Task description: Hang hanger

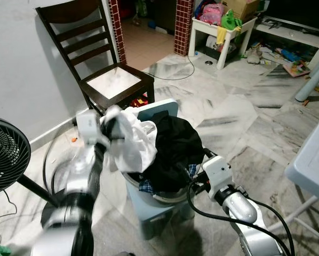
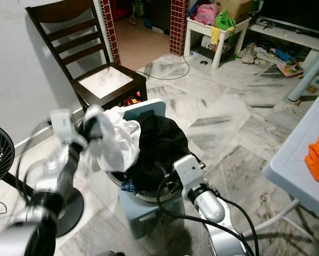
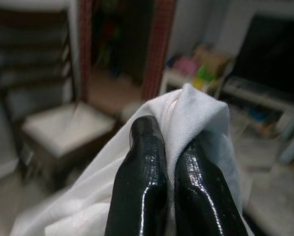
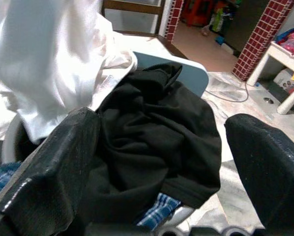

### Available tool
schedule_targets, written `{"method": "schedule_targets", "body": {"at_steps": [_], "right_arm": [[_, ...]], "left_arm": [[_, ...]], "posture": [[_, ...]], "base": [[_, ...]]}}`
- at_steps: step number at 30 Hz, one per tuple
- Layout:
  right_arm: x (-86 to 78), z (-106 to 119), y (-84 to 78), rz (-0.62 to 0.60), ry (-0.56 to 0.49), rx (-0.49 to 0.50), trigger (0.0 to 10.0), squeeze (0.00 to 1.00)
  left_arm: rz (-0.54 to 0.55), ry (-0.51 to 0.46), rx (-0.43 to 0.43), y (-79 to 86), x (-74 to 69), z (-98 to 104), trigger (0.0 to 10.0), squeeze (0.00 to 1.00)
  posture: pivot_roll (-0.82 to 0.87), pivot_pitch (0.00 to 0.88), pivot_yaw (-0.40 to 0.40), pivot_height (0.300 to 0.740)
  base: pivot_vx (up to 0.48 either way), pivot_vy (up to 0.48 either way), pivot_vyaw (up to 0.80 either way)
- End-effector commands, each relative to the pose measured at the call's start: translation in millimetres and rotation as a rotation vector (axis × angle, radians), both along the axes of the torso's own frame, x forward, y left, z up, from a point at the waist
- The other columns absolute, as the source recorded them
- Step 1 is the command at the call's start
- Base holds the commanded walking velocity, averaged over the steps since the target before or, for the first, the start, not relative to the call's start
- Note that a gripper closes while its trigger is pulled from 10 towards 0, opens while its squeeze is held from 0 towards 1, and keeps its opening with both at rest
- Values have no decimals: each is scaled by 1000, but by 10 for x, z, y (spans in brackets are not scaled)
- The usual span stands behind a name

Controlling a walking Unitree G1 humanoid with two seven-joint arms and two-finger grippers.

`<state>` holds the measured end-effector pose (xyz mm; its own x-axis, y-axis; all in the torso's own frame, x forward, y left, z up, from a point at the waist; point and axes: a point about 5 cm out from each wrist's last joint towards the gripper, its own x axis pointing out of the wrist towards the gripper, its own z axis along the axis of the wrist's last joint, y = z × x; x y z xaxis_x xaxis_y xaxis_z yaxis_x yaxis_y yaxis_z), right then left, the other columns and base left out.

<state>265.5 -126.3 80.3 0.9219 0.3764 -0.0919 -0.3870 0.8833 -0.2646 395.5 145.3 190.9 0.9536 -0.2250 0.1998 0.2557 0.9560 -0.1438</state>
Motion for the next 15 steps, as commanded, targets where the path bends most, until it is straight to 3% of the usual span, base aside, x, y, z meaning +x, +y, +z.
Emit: {"method": "schedule_targets", "body": {"at_steps": [1, 3, 4, 6, 11, 15], "right_arm": [[0, -62, -31, -38, 26, -15, 10000, 0], [-18, -102, -63, -83, 35, -24, 10000, 0], [-44, -125, -109, -131, 36, -29, 10000, 0], [-68, -134, -129, -158, 38, -13, 10000, 0], [-197, -168, -259, -257, 42, -7, 10000, 0], [-251, -186, -304, -287, 46, -12, 10000, 0]], "left_arm": [[-67, -4, 22, -126, 33, 73, 0, 0], [-150, -33, 22, -336, 72, 238, 0, 0], [-225, -44, 30, -556, 74, 321, 0, 0], [-270, -35, 33, -683, 64, 319, 0, 0], [-466, -5, 81, -1186, -85, 160, 0, 0], [-523, -6, 118, -1310, -157, 69, 0, 0]], "posture": [[-98, 65, 111, 740], [-113, 67, 153, 740], [-117, 68, 162, 740], [-143, 72, 200, 740], [-205, 83, 259, 740], [-213, 85, 262, 740]], "base": [[0, 0, 0], [0, 0, 0], [0, 0, 0], [0, 0, 0], [0, 0, 0], [0, 0, 0]]}}
